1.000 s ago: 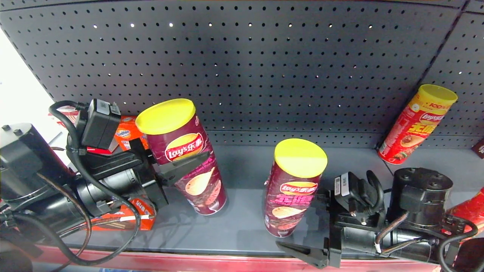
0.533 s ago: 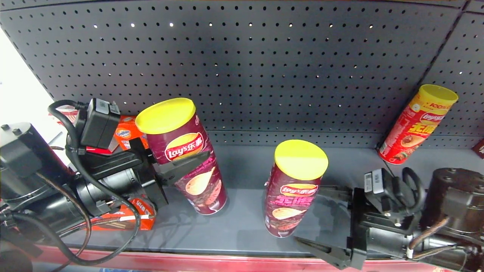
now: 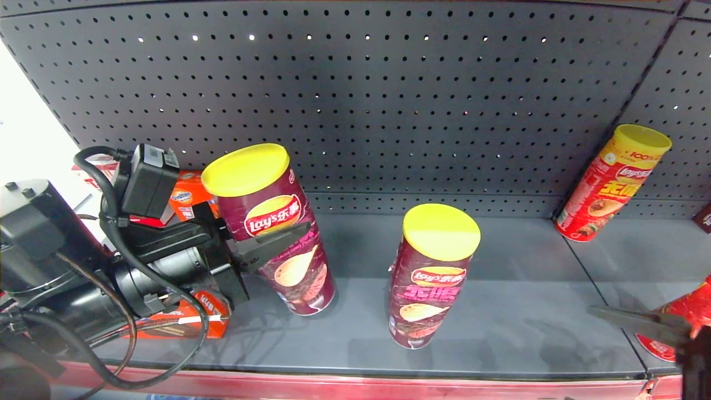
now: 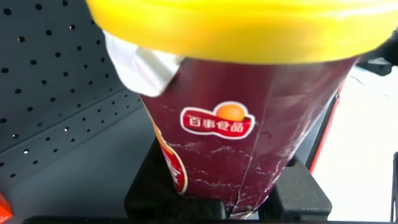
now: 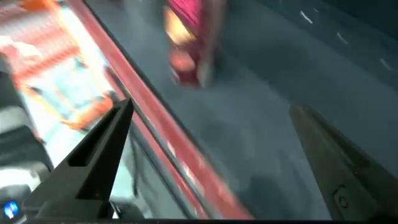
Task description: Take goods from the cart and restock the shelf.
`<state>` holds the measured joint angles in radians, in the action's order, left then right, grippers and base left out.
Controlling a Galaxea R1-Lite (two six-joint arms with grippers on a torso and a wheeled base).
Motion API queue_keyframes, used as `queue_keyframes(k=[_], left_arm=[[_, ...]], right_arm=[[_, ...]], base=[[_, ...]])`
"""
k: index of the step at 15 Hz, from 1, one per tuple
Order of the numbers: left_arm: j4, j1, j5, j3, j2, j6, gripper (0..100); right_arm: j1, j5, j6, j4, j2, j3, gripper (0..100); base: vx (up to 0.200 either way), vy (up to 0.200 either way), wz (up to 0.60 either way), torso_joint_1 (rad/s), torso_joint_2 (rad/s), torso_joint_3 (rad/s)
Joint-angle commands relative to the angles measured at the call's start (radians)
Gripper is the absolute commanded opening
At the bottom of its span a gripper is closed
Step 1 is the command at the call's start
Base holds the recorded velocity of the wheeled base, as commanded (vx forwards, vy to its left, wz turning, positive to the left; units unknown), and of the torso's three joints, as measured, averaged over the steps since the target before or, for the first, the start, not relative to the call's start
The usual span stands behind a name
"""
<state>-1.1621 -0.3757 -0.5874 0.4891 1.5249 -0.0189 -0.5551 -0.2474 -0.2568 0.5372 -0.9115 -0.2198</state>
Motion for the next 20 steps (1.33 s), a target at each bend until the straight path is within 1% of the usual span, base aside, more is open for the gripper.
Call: queue_keyframes(k=[1,2,3,4,6,7,8,9,12,14,15,17,18,19,20], left_arm=[[-0.001,-0.002,0.0,-0.003,-0.002,0.001,0],[-0.001,-0.002,0.0,-0.009,-0.003,0.001,0],[-0.001,-0.002,0.0,-0.009,-0.002,0.001,0],[-0.001,-0.002,0.0,-0.001,0.001,0.001,0],[0.001,-0.002,0.0,0.002,0.003,0.001,0],[0.001,-0.002,0.0,-0.004,0.0,0.001,0],[0.001,-0.002,0.0,-0.007,-0.002,0.001,0],[0.001,-0.002,0.0,-0.009,0.0,0.001,0],[0.001,-0.003,0.0,-0.007,-0.005,0.001,0],[-0.011,-0.003,-0.002,-0.009,-0.003,0.001,0],[-0.011,0.0,-0.002,-0.007,-0.005,0.002,0],[-0.011,-0.005,-0.002,-0.009,-0.008,0.002,0],[-0.011,-0.005,-0.002,-0.012,-0.008,0.002,0],[-0.011,-0.009,-0.002,-0.012,-0.008,0.005,0],[-0.011,-0.009,-0.003,-0.011,-0.008,0.005,0]], right_arm=[[0.023,0.266,0.022,-0.393,0.467,0.04,100],[0.029,0.313,0.042,-0.477,0.542,0.056,100],[0.043,0.336,0.045,-0.52,0.605,0.082,100],[0.063,0.346,0.047,-0.536,0.661,0.115,100],[0.179,0.372,0.082,-0.537,0.74,0.188,100],[0.244,0.37,0.111,-0.537,0.737,0.189,100],[0.274,0.373,0.12,-0.537,0.734,0.191,100],[0.35,0.373,0.125,-0.537,0.72,0.191,100],[0.451,0.379,0.134,-0.537,0.775,0.191,100],[0.546,0.378,0.154,-0.537,0.807,0.192,100],[0.584,0.376,0.176,-0.537,0.865,0.192,100],[0.572,0.382,0.245,-0.526,0.907,0.2,100],[0.572,0.384,0.258,-0.517,0.907,0.208,100],[0.572,0.404,0.261,-0.479,0.907,0.22,100],[0.572,0.395,0.257,-0.479,0.907,0.22,100]], base=[[0.0,0.0,0.0,0.0,0.0,0.0],[0.0,0.0,0.0,0.0,0.0,0.0],[0.0,0.0,0.0,0.0,0.0,0.0],[0.0,0.0,0.0,0.0,0.0,0.0],[0.0,0.0,0.0,0.0,0.0,0.0],[0.0,0.0,0.0,0.0,0.0,0.0],[0.0,0.0,0.0,0.0,0.0,0.0],[0.0,0.0,0.0,0.0,0.0,0.0],[0.0,0.0,0.0,0.0,0.0,0.0],[0.0,0.0,0.0,0.0,0.0,0.0],[0.0,0.0,0.0,0.0,0.0,0.0],[0.0,0.0,0.0,0.0,0.0,0.0],[0.0,0.0,0.0,0.0,0.0,0.0],[0.0,0.0,0.0,0.0,0.0,0.0],[0.0,0.0,0.0,0.0,0.0,0.0]])
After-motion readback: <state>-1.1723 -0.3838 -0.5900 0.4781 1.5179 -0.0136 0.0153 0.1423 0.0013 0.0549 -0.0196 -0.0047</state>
